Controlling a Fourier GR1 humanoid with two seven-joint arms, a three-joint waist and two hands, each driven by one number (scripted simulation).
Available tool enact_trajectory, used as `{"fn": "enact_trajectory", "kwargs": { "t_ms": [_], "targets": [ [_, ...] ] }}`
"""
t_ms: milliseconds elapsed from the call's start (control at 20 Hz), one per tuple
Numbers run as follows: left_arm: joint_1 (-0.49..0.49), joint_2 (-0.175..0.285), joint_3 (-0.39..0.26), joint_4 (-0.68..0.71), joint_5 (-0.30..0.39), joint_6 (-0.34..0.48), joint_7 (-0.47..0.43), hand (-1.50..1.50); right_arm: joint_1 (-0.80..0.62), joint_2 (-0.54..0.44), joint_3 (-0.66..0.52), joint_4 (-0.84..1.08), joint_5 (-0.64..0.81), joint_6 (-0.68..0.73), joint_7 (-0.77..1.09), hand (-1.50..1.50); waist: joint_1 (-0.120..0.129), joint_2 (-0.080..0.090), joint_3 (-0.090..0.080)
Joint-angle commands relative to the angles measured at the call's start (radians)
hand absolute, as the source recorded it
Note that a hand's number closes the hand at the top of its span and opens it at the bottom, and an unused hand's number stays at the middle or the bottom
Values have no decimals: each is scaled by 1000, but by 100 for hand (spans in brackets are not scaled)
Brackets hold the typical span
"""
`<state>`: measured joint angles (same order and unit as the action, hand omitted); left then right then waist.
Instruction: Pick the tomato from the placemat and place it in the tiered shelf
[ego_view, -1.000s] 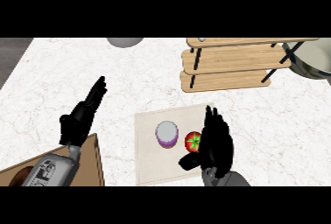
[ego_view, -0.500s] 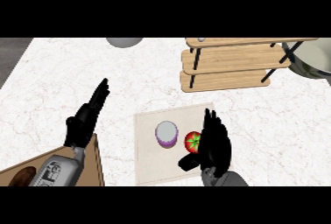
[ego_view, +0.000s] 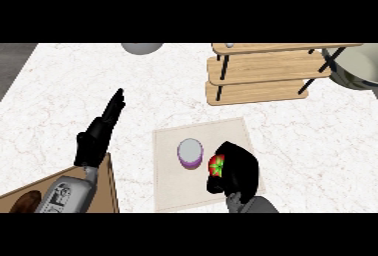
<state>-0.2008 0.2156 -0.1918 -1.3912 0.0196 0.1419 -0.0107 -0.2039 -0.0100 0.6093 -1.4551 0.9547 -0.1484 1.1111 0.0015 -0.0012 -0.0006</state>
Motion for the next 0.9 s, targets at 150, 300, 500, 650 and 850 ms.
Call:
{"fn": "enact_trajectory", "kwargs": {
  "t_ms": [150, 300, 500, 650, 850],
  "targets": [
    [12, -37, 6, 3, -47, 4, -6, 0, -7, 9, 72, -7, 48, -49, 150, 150, 0, 1, 1],
    [23, -38, 22, -8, -33, -33, -4, 0, -33, 9, 182, -39, 21, -29, 101, 150, 2, 0, 1],
    [-17, -13, 49, 31, -16, -50, -10, 0, -193, 10, 277, -20, -120, 59, -20, 150, 20, 4, 0],
    [-18, -47, 29, 12, -32, -37, 13, 0, -248, 10, 402, -63, -162, -63, 86, 150, 17, 2, 1],
    [20, -26, 38, -19, -19, -54, 8, 0, -218, 10, 337, -239, -126, -204, 33, 150, 8, -3, 1]
  ]
}}
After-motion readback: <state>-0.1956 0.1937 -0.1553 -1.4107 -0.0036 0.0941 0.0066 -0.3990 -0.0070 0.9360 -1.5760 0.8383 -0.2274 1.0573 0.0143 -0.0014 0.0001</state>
